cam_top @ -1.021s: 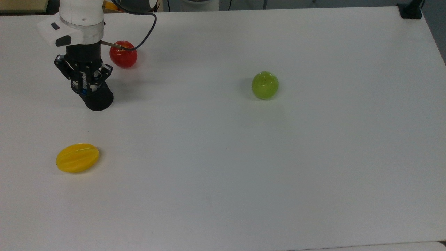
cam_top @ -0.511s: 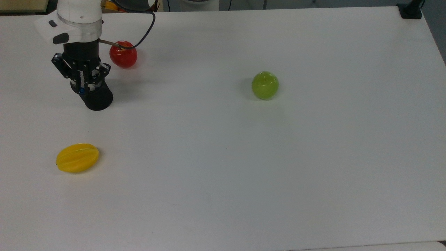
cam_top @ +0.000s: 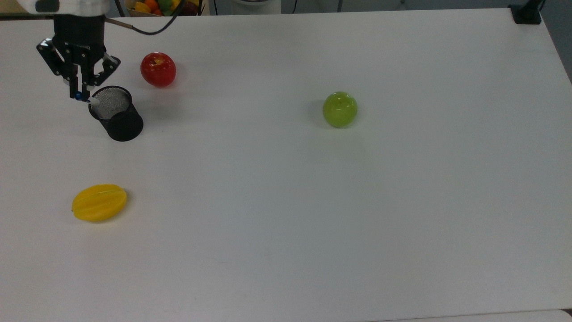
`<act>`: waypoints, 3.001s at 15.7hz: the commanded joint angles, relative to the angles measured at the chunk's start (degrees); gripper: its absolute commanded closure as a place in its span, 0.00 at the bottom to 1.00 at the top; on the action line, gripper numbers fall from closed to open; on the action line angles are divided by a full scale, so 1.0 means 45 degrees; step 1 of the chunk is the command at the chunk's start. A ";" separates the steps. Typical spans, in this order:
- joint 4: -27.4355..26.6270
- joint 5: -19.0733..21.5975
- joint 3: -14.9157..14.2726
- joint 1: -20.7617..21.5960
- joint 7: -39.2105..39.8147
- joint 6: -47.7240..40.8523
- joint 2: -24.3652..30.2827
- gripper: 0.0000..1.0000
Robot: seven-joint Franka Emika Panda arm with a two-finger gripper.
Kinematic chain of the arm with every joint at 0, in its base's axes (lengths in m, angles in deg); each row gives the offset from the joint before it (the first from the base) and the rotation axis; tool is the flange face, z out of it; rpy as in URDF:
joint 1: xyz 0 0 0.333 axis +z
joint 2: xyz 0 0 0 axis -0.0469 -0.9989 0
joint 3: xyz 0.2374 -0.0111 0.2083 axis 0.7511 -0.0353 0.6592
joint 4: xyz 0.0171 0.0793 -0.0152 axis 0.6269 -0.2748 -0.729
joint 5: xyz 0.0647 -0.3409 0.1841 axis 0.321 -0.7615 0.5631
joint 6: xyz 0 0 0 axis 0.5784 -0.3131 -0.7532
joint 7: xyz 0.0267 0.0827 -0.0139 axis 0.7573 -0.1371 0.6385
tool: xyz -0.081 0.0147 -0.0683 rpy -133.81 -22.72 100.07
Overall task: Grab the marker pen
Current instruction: 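Lift the marker up out of the pen cup, then carry the marker over beside the green apple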
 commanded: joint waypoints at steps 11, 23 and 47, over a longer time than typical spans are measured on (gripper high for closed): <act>0.0252 -0.0016 0.2002 0.0356 -0.3838 -0.1398 0.1641 1.00; 0.0252 0.1174 0.5734 0.0375 -0.6634 -0.4681 0.0939 1.00; 0.0272 0.1977 0.6830 0.1761 -0.6204 -0.2869 -0.2402 1.00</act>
